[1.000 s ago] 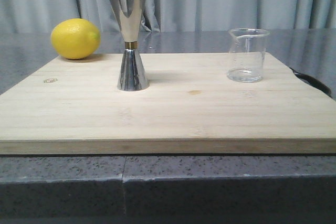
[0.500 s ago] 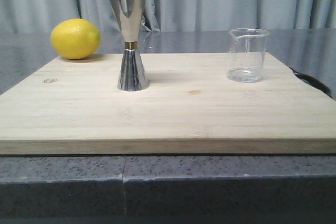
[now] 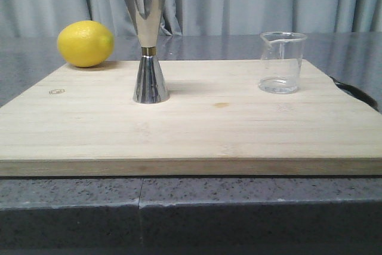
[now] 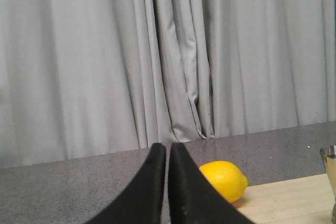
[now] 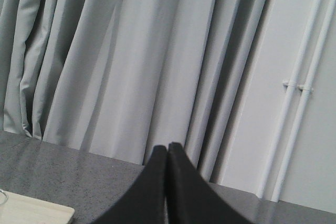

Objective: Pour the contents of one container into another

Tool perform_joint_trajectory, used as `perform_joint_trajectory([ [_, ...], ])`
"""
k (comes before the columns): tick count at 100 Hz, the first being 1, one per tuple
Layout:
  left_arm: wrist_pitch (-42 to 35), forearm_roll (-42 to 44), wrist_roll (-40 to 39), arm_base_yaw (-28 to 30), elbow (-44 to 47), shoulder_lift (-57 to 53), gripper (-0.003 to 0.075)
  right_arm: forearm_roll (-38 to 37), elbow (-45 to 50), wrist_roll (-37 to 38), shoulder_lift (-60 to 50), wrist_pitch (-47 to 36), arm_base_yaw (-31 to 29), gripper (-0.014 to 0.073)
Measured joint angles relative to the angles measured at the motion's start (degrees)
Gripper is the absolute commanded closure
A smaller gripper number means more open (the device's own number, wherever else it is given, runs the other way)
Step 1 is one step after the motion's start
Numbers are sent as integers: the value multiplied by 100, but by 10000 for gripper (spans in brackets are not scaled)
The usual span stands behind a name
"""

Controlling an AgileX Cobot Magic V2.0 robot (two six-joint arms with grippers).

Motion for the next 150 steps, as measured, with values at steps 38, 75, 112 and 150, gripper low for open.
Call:
perform_joint_trajectory([
  [38, 0, 0, -11, 0, 116, 0, 739, 0, 0, 0, 0, 0, 0, 666],
  [75, 974, -2812, 2583, 548, 259, 0, 739, 0, 0, 0, 0, 0, 0, 666],
  [112, -1325, -6192, 5851, 2179, 1521, 0, 739, 0, 0, 0, 0, 0, 0, 666],
  [150, -1463, -7992, 7239, 2226, 1522, -2, 739, 0, 0, 0, 0, 0, 0, 666],
])
